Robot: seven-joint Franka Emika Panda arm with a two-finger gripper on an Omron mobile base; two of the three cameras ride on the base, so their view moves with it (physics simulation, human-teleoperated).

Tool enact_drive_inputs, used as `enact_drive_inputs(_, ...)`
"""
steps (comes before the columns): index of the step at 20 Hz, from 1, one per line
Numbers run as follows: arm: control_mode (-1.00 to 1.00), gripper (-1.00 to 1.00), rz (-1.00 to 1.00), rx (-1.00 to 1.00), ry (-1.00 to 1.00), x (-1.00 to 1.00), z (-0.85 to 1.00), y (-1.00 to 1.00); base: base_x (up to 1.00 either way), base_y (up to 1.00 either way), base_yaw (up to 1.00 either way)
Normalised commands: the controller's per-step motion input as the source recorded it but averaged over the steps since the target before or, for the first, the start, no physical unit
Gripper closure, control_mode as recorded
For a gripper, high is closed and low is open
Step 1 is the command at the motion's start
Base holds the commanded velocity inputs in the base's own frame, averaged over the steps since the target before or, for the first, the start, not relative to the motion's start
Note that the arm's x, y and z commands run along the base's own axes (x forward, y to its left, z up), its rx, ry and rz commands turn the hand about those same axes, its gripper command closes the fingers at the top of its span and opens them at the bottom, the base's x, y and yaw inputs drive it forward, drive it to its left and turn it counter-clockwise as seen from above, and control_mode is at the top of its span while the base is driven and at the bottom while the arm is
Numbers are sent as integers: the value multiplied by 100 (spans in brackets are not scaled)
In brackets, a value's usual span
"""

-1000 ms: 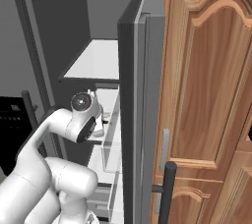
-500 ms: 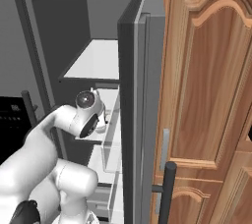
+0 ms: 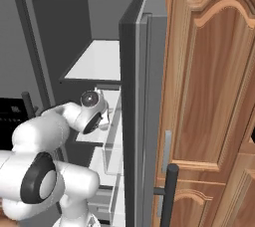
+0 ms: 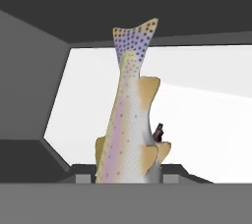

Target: Place the fish on the counter behind the older fish on the same shelf of the fridge to maintain FIFO order. Close the fridge door when finished.

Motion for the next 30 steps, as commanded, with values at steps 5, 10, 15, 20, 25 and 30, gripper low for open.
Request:
enact_drive_inputs(5, -100, 100, 1, 0, -1, 43, -19, 1, 0, 0, 0)
enact_drive_inputs(10, -100, 100, 1, 0, -8, 20, -13, 0, 0, 0, 0)
enact_drive_inputs(15, -100, 100, 0, 0, -8, 12, -6, 0, 0, 0, 0)
enact_drive_inputs(20, -100, 100, 0, 0, -2, 5, -7, 0, 0, 0, 0)
enact_drive_inputs(25, -100, 100, 0, 0, 0, 18, -3, 0, 0, 0, 0)
enact_drive_inputs(30, -100, 100, 0, 0, 0, 19, -16, 0, 0, 0, 0)
